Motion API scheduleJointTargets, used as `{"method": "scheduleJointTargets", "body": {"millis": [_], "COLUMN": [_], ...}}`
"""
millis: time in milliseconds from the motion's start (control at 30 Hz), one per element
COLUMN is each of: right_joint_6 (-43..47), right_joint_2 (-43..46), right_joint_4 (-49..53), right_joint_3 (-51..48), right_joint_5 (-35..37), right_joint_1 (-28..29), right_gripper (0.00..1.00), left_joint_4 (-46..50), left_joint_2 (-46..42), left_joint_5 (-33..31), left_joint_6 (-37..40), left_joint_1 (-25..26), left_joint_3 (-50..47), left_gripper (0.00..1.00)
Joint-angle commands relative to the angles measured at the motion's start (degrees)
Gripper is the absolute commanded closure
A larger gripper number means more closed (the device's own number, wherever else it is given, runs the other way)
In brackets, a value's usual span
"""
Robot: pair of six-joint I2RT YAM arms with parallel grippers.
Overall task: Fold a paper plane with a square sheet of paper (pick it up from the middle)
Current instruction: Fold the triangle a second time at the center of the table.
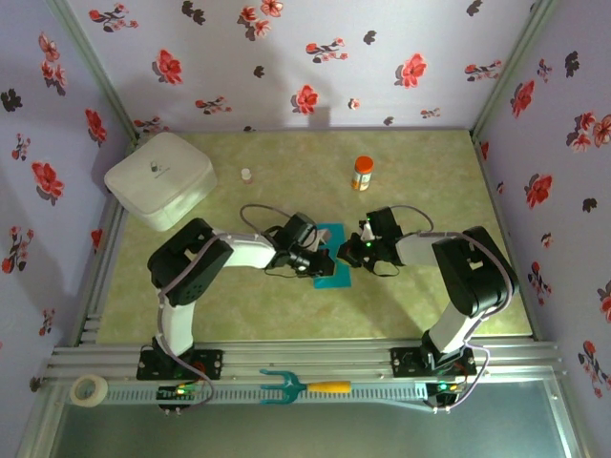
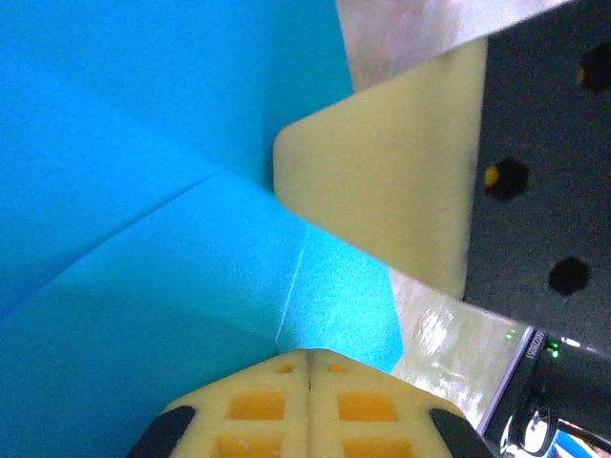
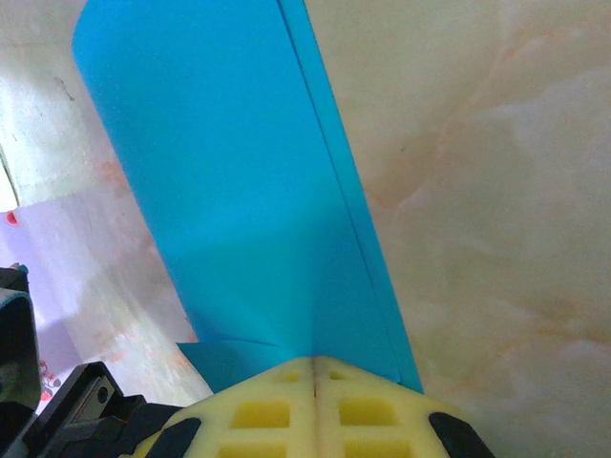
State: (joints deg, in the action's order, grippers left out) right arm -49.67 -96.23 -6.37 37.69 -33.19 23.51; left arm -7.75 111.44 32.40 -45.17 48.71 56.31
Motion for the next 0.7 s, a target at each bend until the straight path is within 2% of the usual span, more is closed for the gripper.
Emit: {"method": "scheduleJointTargets", "body": {"millis": [0,667], "right_joint_6": [0.54,0.54], "right_joint_2": [-1.45,-0.66], "right_joint_4": [4.61,4.98], "right_joint_3": [-1.88,-1.86], "right_joint_5": [3.88,4.09], "right_joint_1": [-1.01,-1.18], "right_gripper": [1.00,1.00], "left_joint_4": [4.45,6.65], "left_joint_2": [-1.36,-9.67], "left_joint_5": [0.73,0.28], "left_joint_6": [-1.12,-0.63], "left_joint_1": [-0.02,0.25], "left_joint_3": [-3.04,-11.36], "left_gripper": [1.00,1.00]}}
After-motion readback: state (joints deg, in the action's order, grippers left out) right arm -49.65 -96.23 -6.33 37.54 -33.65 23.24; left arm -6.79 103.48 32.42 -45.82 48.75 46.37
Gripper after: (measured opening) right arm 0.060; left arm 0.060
